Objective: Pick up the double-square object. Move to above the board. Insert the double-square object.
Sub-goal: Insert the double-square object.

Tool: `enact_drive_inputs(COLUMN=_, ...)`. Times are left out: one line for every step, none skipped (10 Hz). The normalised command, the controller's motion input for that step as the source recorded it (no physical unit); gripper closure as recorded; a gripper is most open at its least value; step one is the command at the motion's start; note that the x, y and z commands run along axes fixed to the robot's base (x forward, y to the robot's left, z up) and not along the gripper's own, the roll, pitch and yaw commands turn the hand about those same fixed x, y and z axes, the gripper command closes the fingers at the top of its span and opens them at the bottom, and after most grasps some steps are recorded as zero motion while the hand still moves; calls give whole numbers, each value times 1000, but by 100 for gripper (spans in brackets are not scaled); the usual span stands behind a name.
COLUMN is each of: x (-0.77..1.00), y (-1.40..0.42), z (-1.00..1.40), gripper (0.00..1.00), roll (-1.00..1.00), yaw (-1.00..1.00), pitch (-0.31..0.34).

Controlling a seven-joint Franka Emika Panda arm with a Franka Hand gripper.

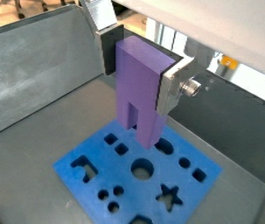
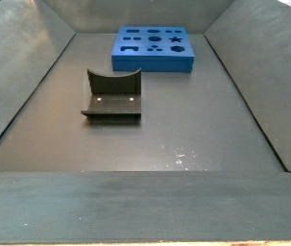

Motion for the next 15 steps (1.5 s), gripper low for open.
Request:
enact_drive_inputs(x=326, y=-197, z=-331, gripper=100, roll=0, yaw=154, pitch=-151)
enact_drive_inputs(x=429, y=-194, z=-271, gripper=100, roll=0, yaw=129, pitch=-117)
enact_drive_inputs(x=551, y=-134, z=-223, gripper=100, roll=9, yaw=114, pitch=-51)
enact_drive_inputs(x=569, y=-80, z=-194, gripper=100, roll=126, yaw=103, pitch=-66)
enact_drive_inputs(x=560, y=-77, z=-206, gripper=100, roll=189, yaw=71, pitch=-103)
enact_drive_inputs(x=603, y=-71, z=-229, gripper=100, roll=226, yaw=83, pitch=-131)
enact_drive_inputs(x=606, y=-71, z=-280, gripper=100, roll=191, yaw=109, pitch=-131)
enact_drive_inputs(x=674, y=-77, z=-346, gripper=100, roll=29, yaw=140, pitch=-54)
enact_drive_inputs(x=680, y=-74, z=-409, gripper=100, roll=0, yaw=129, pitch=0)
enact_drive_inputs(x=677, y=-86, z=-443, gripper=100, roll=0, yaw=126, pitch=0)
enact_drive_inputs(x=651, y=-89, z=-454, gripper=100, roll=0, yaw=109, pitch=0)
enact_drive_inputs(x=640, y=-86, z=-463, gripper=100, roll=0, yaw=103, pitch=0)
enact_drive_inputs(x=611, y=-80, z=-477, gripper=100, roll=0, yaw=106, pitch=0)
enact_drive_inputs(x=523, y=-51, z=-446, gripper=100, roll=71, yaw=106, pitch=0)
enact_drive_inputs(x=214, y=0, z=-140, gripper=100, roll=131, yaw=80, pitch=17)
